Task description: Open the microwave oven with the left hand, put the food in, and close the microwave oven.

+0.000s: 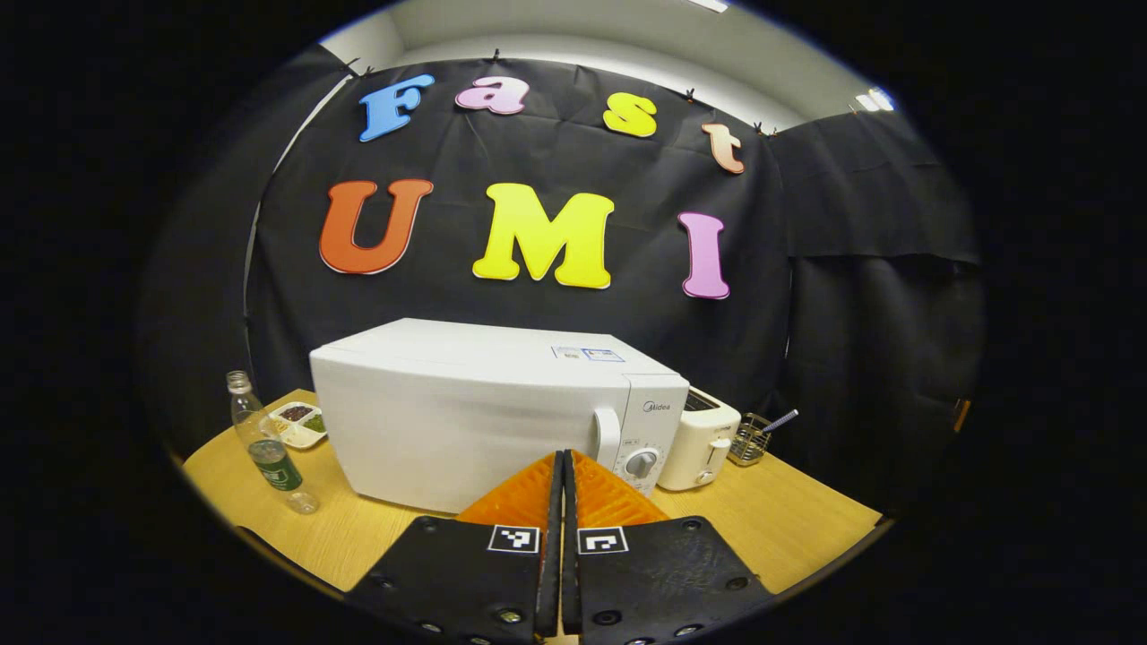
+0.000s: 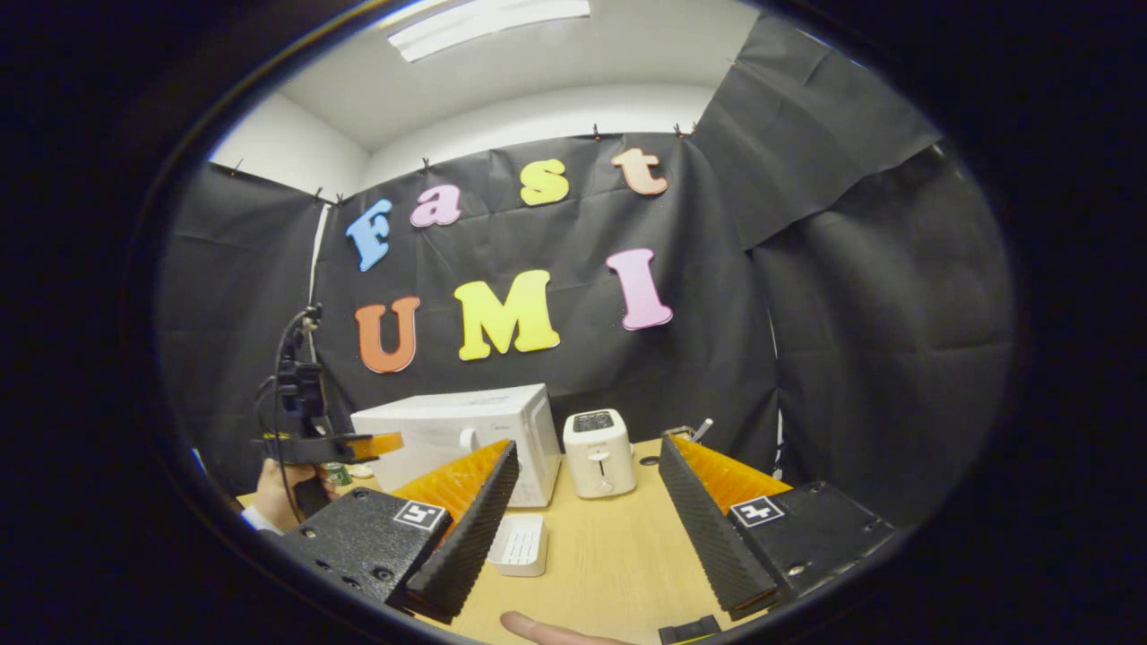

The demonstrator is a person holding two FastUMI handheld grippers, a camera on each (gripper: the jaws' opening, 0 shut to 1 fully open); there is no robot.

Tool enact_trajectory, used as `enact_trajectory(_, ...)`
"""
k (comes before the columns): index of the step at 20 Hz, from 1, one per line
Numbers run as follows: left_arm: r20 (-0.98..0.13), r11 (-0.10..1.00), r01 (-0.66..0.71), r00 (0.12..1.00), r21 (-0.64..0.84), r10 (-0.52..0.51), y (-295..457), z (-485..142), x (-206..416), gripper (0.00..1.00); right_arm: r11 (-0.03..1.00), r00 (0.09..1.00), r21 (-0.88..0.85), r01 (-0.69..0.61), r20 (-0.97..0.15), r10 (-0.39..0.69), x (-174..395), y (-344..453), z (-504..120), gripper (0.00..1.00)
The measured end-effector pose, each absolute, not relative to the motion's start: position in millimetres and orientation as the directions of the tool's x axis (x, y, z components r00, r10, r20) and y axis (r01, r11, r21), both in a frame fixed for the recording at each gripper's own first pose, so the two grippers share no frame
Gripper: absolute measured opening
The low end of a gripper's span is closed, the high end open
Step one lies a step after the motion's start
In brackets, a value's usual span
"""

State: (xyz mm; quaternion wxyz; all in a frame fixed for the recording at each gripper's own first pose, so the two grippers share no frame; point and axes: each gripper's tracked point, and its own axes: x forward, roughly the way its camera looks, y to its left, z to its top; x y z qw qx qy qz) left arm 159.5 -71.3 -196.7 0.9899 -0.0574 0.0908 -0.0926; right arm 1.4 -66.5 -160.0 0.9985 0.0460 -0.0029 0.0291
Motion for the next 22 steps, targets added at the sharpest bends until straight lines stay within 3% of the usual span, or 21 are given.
enact_trajectory(1, -0.162, 0.980, 0.160, 0.970, -0.122, -0.179, -66.1, -186.6, 151.9, 0.02, 0.994, 0.998, 0.093, -0.060, 0.007, 0.060, -2.1, -60.4, -153.1, 1.00)
enact_trajectory(2, -0.163, 0.984, 0.137, 0.974, -0.114, -0.154, -50.8, -176.5, 127.5, 0.15, 0.993, 0.998, 0.099, -0.064, 0.006, 0.064, -5.0, -54.3, -147.3, 1.00)
enact_trajectory(3, -0.164, 0.989, 0.097, 0.980, -0.108, -0.114, -35.0, -166.0, 113.8, 0.50, 0.992, 0.997, 0.102, -0.073, 0.007, 0.073, -9.7, -47.1, -140.0, 0.89)
enact_trajectory(4, -0.160, 0.993, 0.065, 0.984, -0.103, -0.081, -19.8, -153.3, 97.0, 0.72, 0.992, 0.997, 0.099, -0.078, 0.006, 0.078, -14.1, -41.3, -136.6, 0.89)
enact_trajectory(5, -0.160, 0.995, 0.033, 0.986, -0.094, -0.048, -10.9, -143.8, 81.9, 0.95, 0.993, 0.997, 0.090, -0.076, 0.000, 0.076, -17.3, -37.4, -133.3, 1.00)
enact_trajectory(6, -0.154, 0.996, 0.022, 0.987, -0.087, -0.035, -5.1, -134.3, 67.6, 0.93, 0.994, 0.997, 0.077, -0.073, -0.002, 0.074, -20.3, -34.4, -130.1, 1.00)
enact_trajectory(7, -0.139, 0.997, 0.030, 0.989, -0.075, -0.040, -3.5, -123.5, 53.9, 0.93, 0.995, 0.997, 0.064, -0.071, -0.003, 0.072, -22.7, -30.6, -125.7, 0.89)
enact_trajectory(8, -0.127, 0.998, 0.023, 0.991, -0.060, -0.030, 3.1, -114.8, 41.9, 0.93, 0.996, 0.998, 0.055, -0.070, -0.001, 0.070, -26.7, -26.4, -122.1, 1.00)
enact_trajectory(10, -0.104, 1.000, 0.009, 0.994, -0.029, -0.012, 13.7, -101.7, 18.8, 0.93, 0.997, 0.997, 0.041, -0.071, 0.005, 0.071, -31.3, -17.8, -113.7, 1.00)
enact_trajectory(11, -0.093, 1.000, 0.002, 0.996, -0.024, -0.004, 18.1, -95.5, 6.2, 0.93, 0.997, 0.997, 0.038, -0.071, 0.009, 0.071, -33.2, -14.1, -109.0, 0.89)
enact_trajectory(12, -0.084, 1.000, 0.004, 0.996, -0.019, -0.005, 20.7, -91.0, -6.3, 0.93, 0.997, 0.997, 0.036, -0.074, 0.015, 0.073, -36.2, -11.1, -104.2, 1.00)
enact_trajectory(15, -0.043, 0.999, -0.002, 0.999, -0.037, 0.000, 28.6, -78.2, -38.2, 0.93, 0.996, 0.996, 0.034, -0.077, 0.037, 0.076, -44.9, -2.9, -91.9, 1.00)
enact_trajectory(16, -0.030, 0.999, -0.008, 1.000, -0.044, 0.007, 33.3, -77.0, -47.4, 0.93, 0.997, 0.996, 0.028, -0.077, 0.041, 0.076, -47.1, -0.6, -90.5, 0.89)
enact_trajectory(17, -0.025, 0.999, -0.011, 1.000, -0.043, 0.010, 36.1, -78.3, -55.2, 0.93, 0.997, 0.996, 0.025, -0.077, 0.044, 0.076, -49.8, 0.8, -90.3, 1.00)
enact_trajectory(22, -0.019, 0.998, -0.027, 0.999, -0.062, 0.025, 40.1, -95.6, -87.2, 0.93, 0.997, 0.997, 0.013, -0.074, 0.030, 0.073, -62.9, 2.9, -96.9, 1.00)
